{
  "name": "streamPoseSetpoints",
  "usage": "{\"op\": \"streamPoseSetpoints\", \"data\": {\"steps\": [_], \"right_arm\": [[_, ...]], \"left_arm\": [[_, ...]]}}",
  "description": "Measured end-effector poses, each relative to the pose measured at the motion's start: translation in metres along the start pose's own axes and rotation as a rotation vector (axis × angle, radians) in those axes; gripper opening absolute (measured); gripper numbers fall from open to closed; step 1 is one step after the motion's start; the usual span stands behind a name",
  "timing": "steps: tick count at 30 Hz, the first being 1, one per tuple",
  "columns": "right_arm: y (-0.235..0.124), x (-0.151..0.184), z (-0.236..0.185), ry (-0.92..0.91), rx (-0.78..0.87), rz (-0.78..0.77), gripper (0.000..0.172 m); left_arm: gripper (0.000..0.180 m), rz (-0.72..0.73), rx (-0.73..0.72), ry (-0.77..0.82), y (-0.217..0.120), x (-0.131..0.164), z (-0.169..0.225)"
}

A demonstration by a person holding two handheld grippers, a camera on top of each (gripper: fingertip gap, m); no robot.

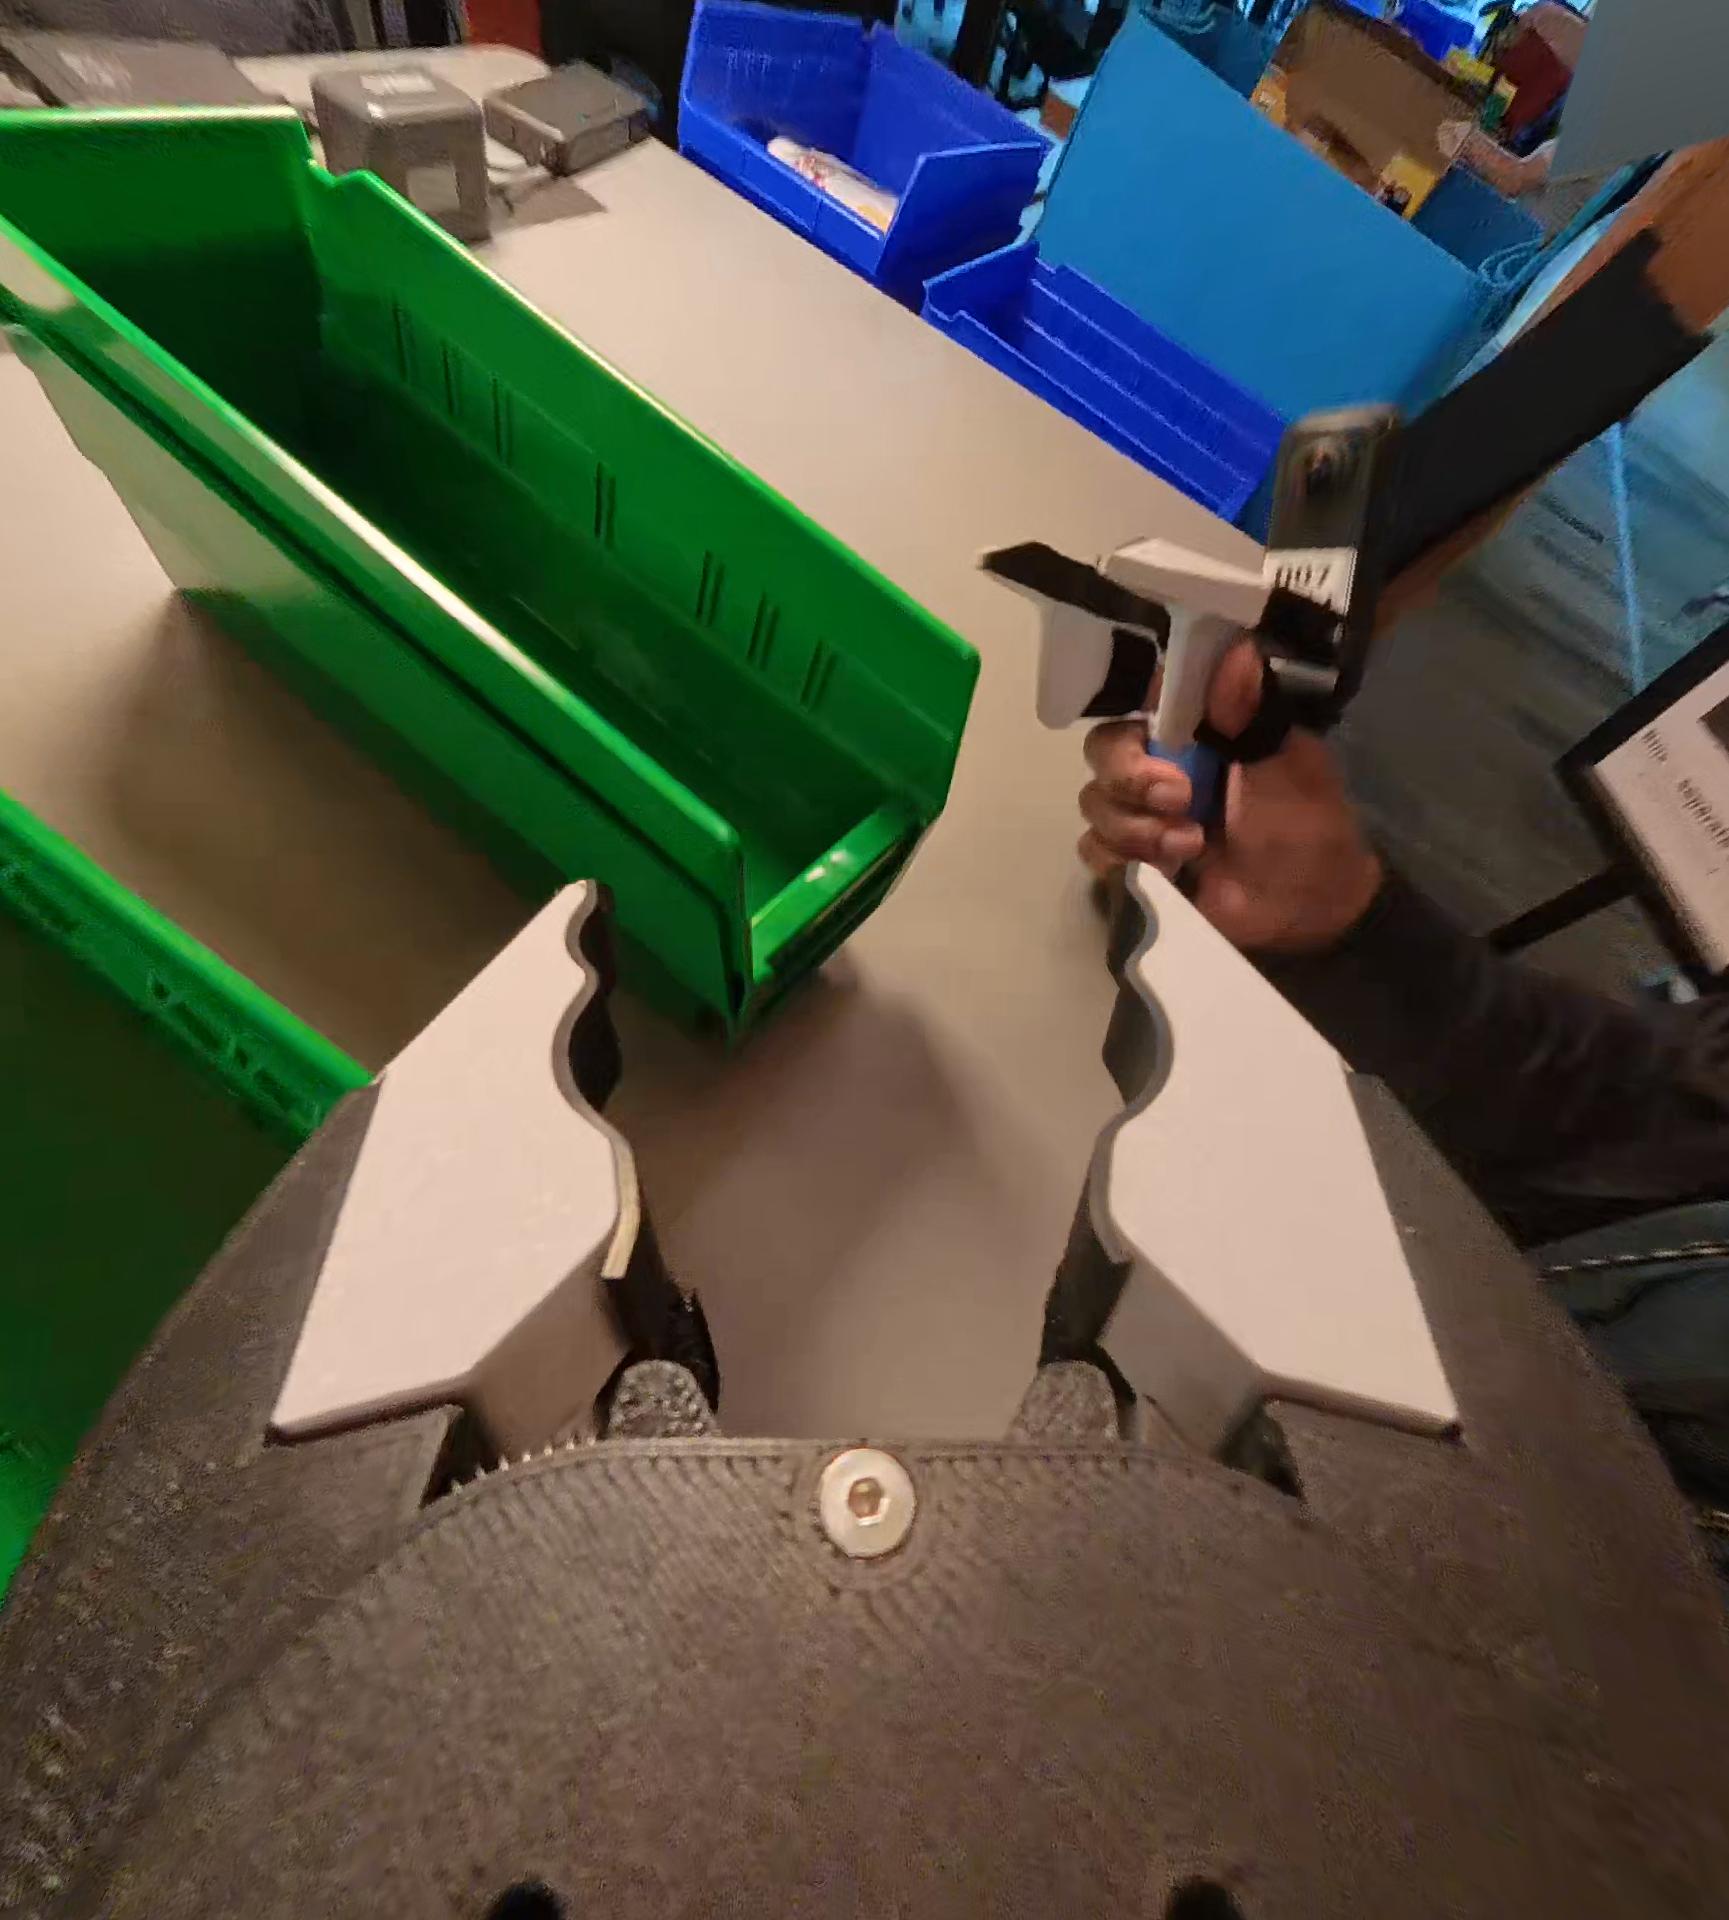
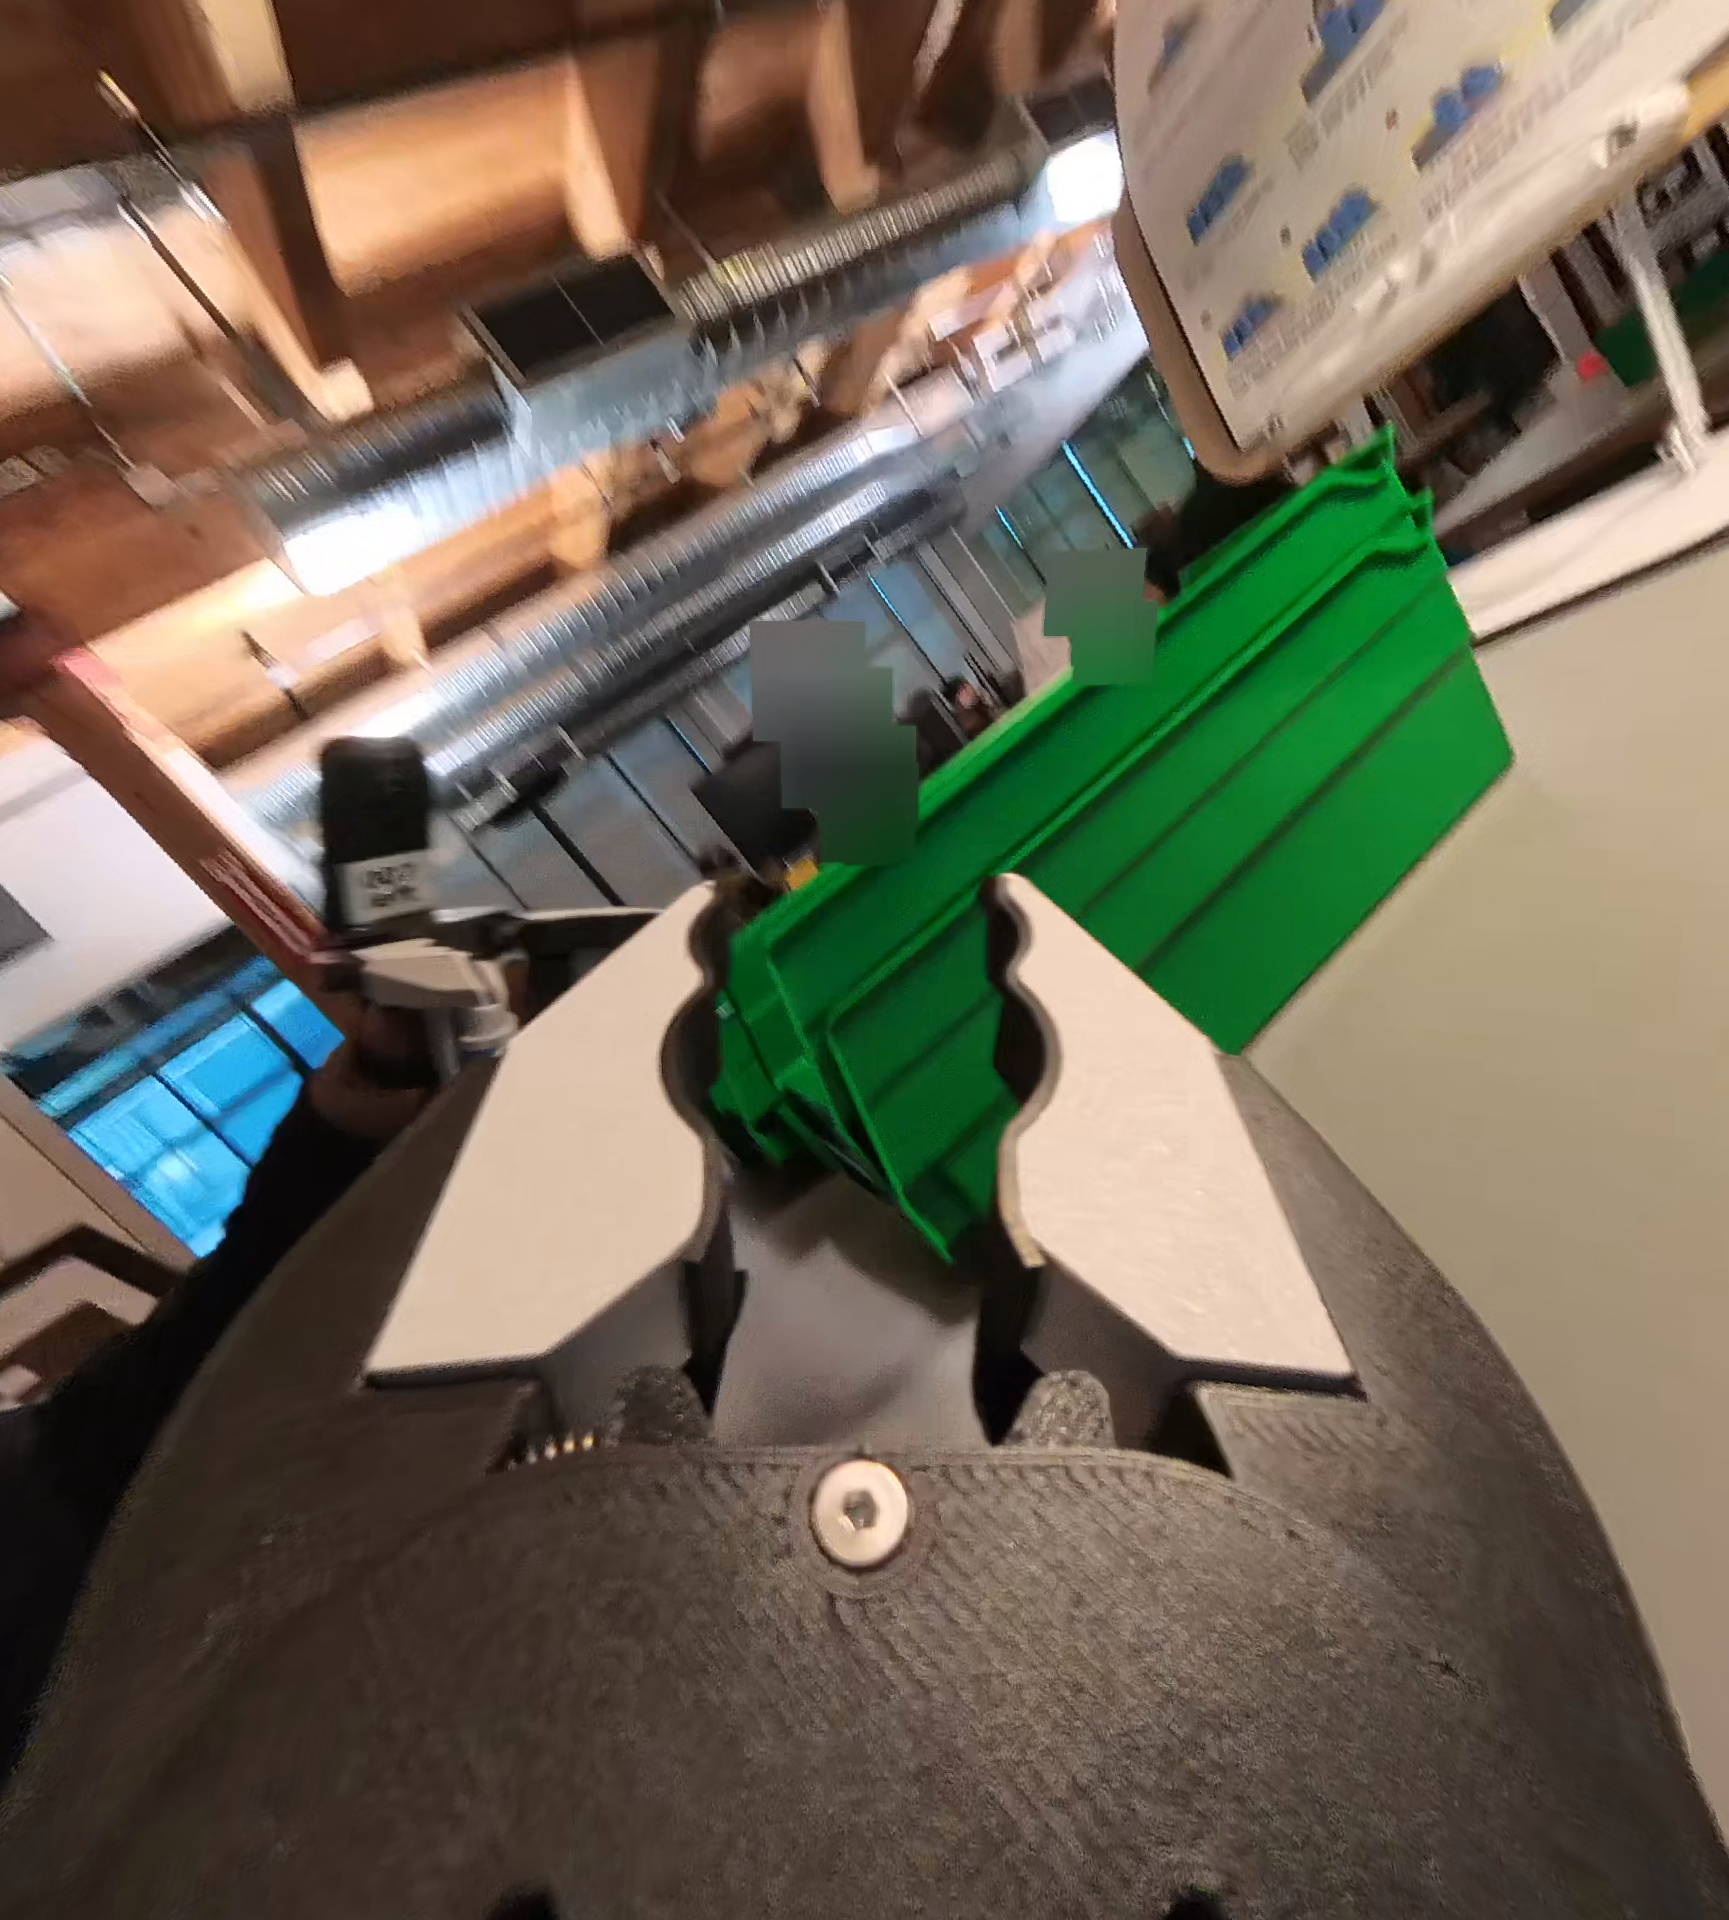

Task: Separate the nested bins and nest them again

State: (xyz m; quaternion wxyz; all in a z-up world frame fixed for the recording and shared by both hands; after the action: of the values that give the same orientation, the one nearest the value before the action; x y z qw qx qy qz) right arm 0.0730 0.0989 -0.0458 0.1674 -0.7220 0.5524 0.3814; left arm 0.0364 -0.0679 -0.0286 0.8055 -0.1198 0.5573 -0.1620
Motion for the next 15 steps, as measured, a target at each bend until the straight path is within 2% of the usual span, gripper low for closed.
{"op": "streamPoseSetpoints", "data": {"steps": [2, 4, 9, 11, 15], "right_arm": [[0.010, 0.010, 0.009, -0.044, 0.087, -0.135, 0.079], [0.022, 0.011, 0.003, -0.056, 0.113, -0.245, 0.097], [0.069, 0.000, -0.017, -0.225, 0.242, -0.518, 0.123], [0.089, 0.005, -0.011, -0.272, 0.331, -0.653, 0.134], [0.120, 0.015, 0.005, -0.289, 0.511, -0.847, 0.149]], "left_arm": [[0.095, 0.092, -0.011, 0.049, -0.004, 0.013, 0.006], [0.095, 0.244, 0.017, 0.073, -0.009, 0.016, 0.017], [0.094, 0.603, 0.082, 0.118, -0.026, 0.012, 0.030], [0.093, 0.678, 0.113, 0.119, -0.030, 0.016, 0.030], [0.090, 0.692, 0.109, 0.083, -0.027, 0.033, 0.016]]}}
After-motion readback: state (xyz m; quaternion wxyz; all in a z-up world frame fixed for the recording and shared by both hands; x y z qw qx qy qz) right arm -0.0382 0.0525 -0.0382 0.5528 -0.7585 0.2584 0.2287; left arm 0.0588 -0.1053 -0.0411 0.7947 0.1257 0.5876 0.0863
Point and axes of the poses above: each gripper's, where its closed fingertips meet, y out along the fingers, x out of its underside, z = x × y across the jaws, the point moved 1 cm from there along -y, back along the fingers, and after that the axes turned 9 degrees about x, right-handed, at the moved point
